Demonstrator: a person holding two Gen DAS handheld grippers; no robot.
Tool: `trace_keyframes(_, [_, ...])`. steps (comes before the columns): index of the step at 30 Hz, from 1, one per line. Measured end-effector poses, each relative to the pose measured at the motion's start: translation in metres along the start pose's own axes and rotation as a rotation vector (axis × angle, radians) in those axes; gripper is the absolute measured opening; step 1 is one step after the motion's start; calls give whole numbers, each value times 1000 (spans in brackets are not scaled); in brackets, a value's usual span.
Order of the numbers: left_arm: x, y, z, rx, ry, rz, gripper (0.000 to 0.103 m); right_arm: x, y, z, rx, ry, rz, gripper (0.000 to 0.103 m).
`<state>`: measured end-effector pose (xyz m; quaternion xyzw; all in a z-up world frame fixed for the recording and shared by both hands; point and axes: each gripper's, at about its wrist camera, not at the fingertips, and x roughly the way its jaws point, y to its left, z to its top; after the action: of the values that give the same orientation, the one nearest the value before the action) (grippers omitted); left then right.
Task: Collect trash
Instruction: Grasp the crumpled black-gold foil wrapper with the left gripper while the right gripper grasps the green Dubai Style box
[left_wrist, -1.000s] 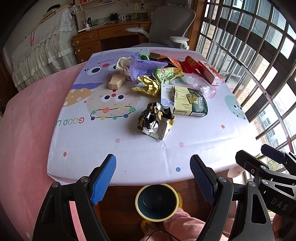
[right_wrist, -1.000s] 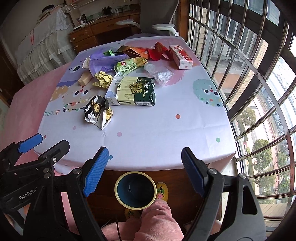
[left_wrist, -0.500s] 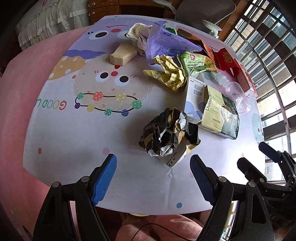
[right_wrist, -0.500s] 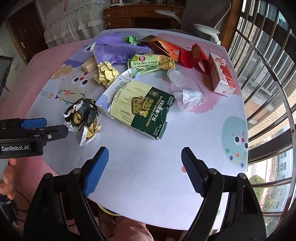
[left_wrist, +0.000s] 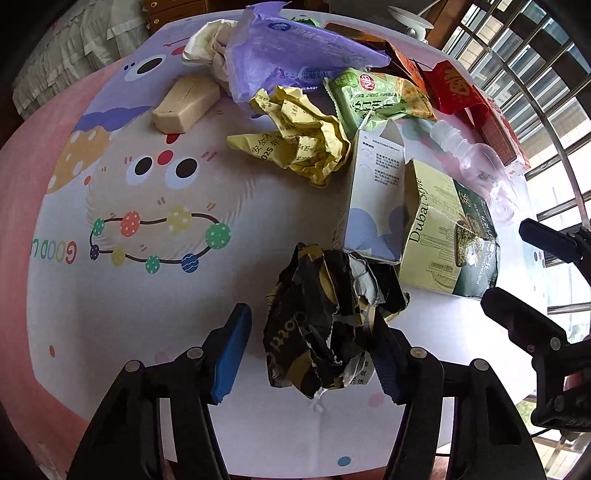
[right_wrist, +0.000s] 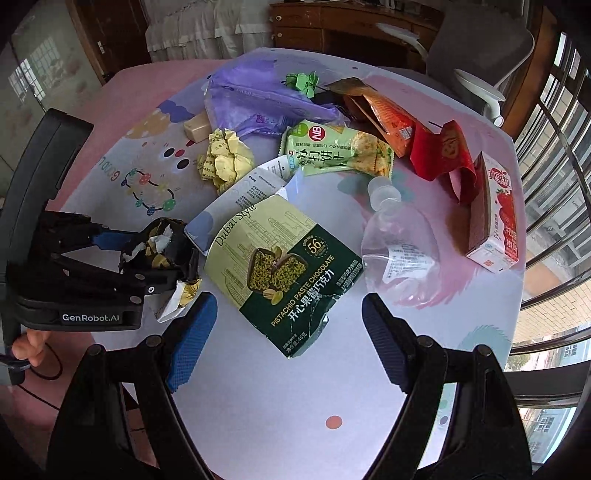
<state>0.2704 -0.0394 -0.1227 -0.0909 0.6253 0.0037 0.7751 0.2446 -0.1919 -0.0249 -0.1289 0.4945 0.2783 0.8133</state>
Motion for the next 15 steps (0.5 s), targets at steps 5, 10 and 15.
trace_keyframes(5, [-1,6,2,-51,-3,-52,41,14,15,14,-222,22,32,79])
trace_keyframes(10, [-9,16,-6,-92,-11,-20,40,37,23,27,-362,66,40,80])
trace_keyframes(15, [-18,41,-25,-158,-1,-27,40,55,27,35,-437,108,90,87])
